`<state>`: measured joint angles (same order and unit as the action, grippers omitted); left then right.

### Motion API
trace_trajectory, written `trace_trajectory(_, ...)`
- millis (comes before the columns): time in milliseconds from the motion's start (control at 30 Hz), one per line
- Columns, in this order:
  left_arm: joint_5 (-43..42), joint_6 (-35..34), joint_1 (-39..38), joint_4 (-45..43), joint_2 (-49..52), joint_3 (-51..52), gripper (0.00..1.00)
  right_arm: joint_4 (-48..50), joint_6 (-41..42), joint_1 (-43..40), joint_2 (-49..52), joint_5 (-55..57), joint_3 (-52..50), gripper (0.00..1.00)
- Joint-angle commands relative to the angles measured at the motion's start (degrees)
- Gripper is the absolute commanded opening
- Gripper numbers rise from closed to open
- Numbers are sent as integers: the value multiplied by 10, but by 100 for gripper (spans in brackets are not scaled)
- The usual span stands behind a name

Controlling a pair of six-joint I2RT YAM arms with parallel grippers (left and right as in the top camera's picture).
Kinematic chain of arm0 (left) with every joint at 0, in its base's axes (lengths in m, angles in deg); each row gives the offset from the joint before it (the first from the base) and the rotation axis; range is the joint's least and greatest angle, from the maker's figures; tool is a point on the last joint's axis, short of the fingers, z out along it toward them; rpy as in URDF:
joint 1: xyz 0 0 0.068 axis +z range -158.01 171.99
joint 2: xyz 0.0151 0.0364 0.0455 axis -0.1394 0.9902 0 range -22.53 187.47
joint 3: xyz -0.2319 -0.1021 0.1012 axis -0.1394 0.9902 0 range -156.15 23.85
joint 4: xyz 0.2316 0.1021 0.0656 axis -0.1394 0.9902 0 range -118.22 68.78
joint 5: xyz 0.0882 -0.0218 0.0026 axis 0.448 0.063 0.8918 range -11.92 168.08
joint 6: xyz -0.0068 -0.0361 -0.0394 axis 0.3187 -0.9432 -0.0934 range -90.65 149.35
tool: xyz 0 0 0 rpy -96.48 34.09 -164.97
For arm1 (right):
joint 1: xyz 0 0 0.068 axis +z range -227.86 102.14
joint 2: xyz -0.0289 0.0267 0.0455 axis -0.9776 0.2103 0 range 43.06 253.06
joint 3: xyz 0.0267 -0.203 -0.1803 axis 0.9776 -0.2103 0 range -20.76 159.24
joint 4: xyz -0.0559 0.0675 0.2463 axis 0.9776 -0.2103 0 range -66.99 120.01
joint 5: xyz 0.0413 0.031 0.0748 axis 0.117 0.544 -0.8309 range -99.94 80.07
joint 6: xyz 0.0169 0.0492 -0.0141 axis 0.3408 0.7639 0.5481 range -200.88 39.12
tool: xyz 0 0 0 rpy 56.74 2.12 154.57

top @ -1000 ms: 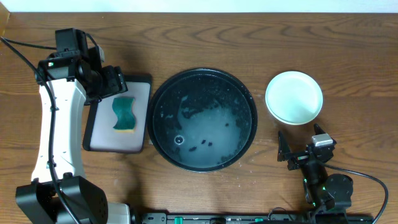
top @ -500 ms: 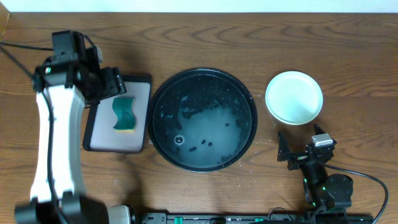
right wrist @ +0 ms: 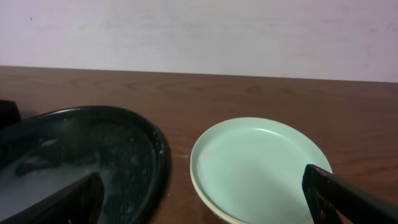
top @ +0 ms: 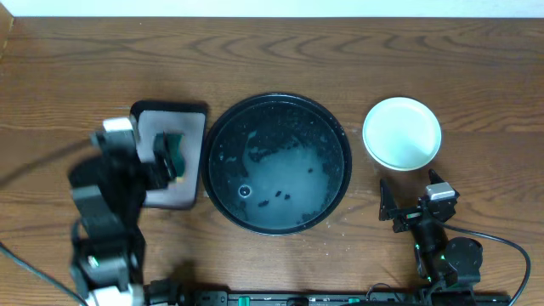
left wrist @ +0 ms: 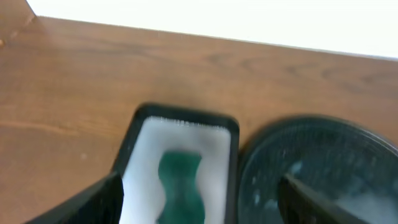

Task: Clean dirty plates on tray and stack at the side

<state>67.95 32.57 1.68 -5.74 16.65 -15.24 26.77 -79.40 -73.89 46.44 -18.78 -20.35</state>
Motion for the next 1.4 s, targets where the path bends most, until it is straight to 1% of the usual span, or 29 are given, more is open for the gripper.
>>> trace_trajectory(0,1,40,0,-39,-85,82,79,-2,8,-2,0,-4,-1,99)
trace_trajectory(100,1,73,-16,-85,-158,146,79,-2,8,-2,0,-4,-1,99)
trace_trajectory(233,5,138,-47,-135,-236,221,79,-2,8,-2,0,-4,-1,99)
trace_trajectory(467,34,144,-56,-184,-323,316,79,-2,8,-2,0,-4,-1,99)
trace_trajectory(633,44,143,-56,-188,-369,360,79,-2,8,-2,0,-4,-1,99)
trace_trajectory(833,44,143,-56,-188,-391,389,79,-2,8,-2,0,-4,-1,99)
trace_trajectory(1367,44,143,-56,-189,-389,389,79,-2,8,-2,0,-4,-1,99)
